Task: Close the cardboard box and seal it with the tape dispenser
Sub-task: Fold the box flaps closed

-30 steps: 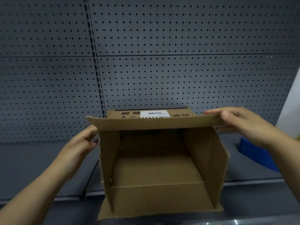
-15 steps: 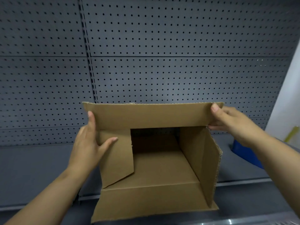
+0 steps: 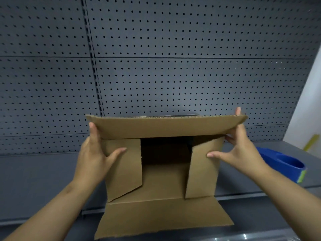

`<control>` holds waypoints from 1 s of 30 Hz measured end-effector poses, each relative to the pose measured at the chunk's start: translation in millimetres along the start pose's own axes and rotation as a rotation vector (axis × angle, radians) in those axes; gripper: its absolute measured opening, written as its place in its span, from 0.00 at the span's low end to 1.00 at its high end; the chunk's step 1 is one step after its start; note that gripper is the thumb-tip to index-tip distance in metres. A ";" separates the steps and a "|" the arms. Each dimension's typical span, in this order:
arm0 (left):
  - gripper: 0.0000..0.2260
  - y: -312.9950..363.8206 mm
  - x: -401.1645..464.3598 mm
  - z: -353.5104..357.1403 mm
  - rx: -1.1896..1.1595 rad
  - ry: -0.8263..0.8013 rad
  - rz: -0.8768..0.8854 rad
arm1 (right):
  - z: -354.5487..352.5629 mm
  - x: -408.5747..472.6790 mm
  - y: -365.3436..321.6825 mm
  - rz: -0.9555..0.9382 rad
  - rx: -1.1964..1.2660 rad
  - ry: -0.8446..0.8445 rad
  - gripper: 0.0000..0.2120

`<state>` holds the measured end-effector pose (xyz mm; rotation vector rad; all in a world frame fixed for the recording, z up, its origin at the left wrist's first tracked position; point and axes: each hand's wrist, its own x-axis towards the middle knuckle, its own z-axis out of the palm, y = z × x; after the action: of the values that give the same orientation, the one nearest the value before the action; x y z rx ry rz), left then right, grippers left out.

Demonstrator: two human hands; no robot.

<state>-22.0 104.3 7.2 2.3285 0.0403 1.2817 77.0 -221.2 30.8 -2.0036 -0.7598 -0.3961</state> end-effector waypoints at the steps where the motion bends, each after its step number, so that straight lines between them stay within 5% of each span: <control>1: 0.55 -0.5 -1.5 2.0 -0.025 0.017 0.040 | 4.9 -1.8 2.3 -0.032 0.013 0.077 0.60; 5: 0.51 -19.1 -7.7 6.6 -0.084 0.050 0.196 | 16.4 -7.1 17.2 -0.232 0.007 0.201 0.47; 7: 0.40 -32.9 -11.1 -0.1 -0.173 -0.022 0.113 | 11.8 -10.0 30.8 -0.312 -0.094 0.150 0.46; 9: 0.32 -42.9 -13.3 -8.7 -0.100 -0.108 0.210 | 2.2 -13.3 42.3 -0.344 -0.289 0.052 0.50; 13: 0.46 -52.3 -10.3 -20.3 0.253 -0.226 0.497 | -12.6 -15.6 45.2 -0.448 -0.720 -0.165 0.53; 18: 0.54 -55.1 -8.1 -37.0 0.564 -0.446 0.558 | -17.4 -19.0 43.7 -0.393 -0.877 -0.339 0.59; 21: 0.53 -46.3 -6.1 -40.4 0.595 -0.506 0.523 | -13.0 -19.5 38.6 -0.380 -0.824 -0.279 0.49; 24: 0.37 -33.7 -8.4 -33.6 0.492 -0.431 0.420 | -0.5 -23.5 37.1 -0.283 -0.767 -0.179 0.39; 30: 0.30 -27.1 -15.0 -18.0 0.475 -0.262 0.314 | 17.0 -24.3 25.9 -0.227 -0.902 -0.026 0.37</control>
<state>-39.4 131.6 -8.0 2.9935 -0.1245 1.1919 75.1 -225.2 -8.4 -2.7546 -0.9246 -0.9784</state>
